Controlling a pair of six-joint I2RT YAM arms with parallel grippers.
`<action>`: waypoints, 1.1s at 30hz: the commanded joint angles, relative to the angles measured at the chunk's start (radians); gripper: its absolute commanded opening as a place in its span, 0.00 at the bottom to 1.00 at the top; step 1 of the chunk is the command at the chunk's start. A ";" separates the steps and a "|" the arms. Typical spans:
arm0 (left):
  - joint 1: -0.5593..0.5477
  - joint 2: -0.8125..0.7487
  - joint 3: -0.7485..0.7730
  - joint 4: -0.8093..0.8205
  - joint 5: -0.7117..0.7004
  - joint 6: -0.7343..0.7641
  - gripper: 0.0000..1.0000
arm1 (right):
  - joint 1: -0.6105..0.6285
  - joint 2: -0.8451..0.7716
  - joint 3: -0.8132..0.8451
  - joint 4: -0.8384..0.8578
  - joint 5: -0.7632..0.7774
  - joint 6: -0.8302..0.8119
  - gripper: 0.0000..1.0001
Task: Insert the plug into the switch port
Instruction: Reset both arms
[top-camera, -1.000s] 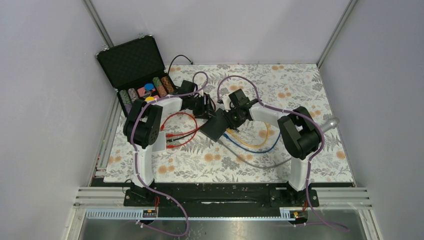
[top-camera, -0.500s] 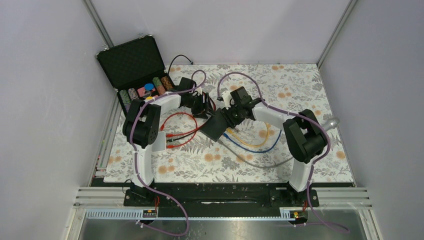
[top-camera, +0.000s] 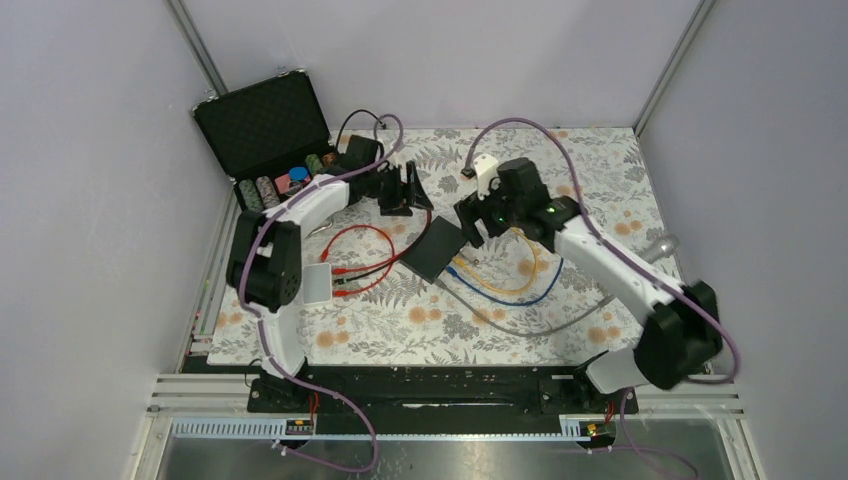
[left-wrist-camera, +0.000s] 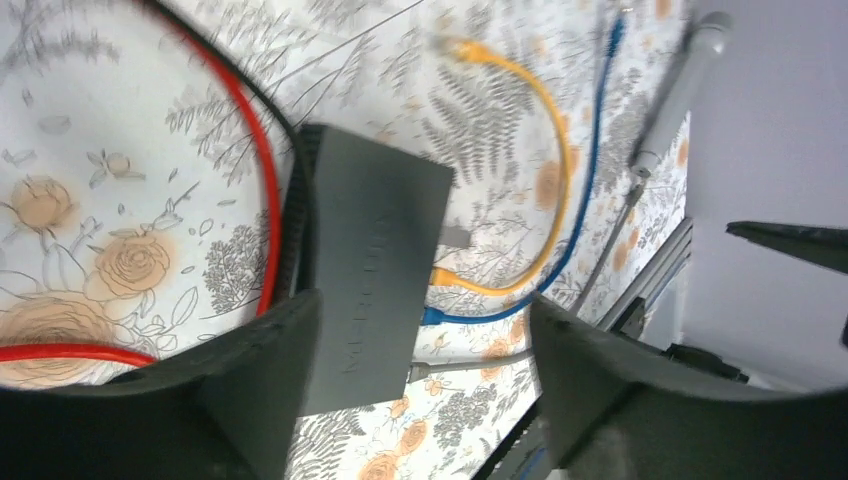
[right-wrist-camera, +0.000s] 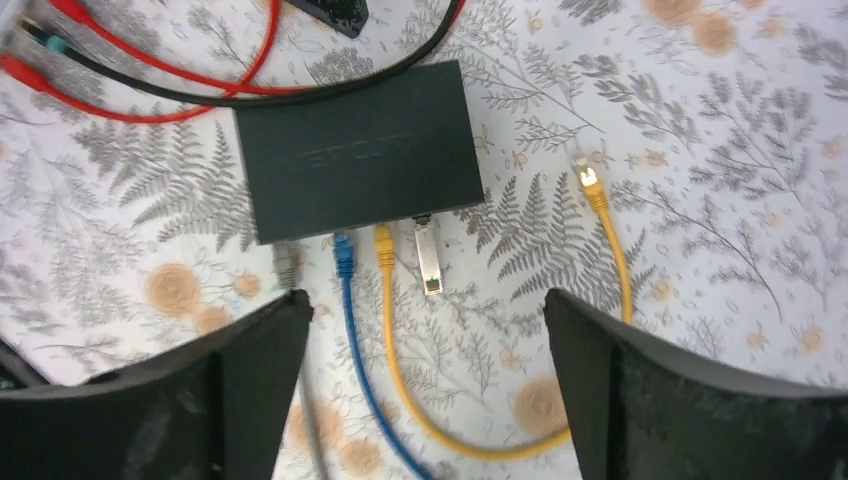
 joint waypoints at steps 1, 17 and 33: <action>0.007 -0.218 0.056 0.018 0.008 -0.004 0.89 | -0.004 -0.255 -0.043 -0.048 0.025 0.118 0.99; 0.005 -1.080 -0.330 -0.084 -0.074 0.083 0.99 | -0.005 -1.010 -0.164 -0.516 0.362 0.697 1.00; 0.004 -1.443 -0.620 -0.106 -0.138 -0.008 0.99 | -0.004 -1.118 -0.142 -0.670 0.489 0.705 0.99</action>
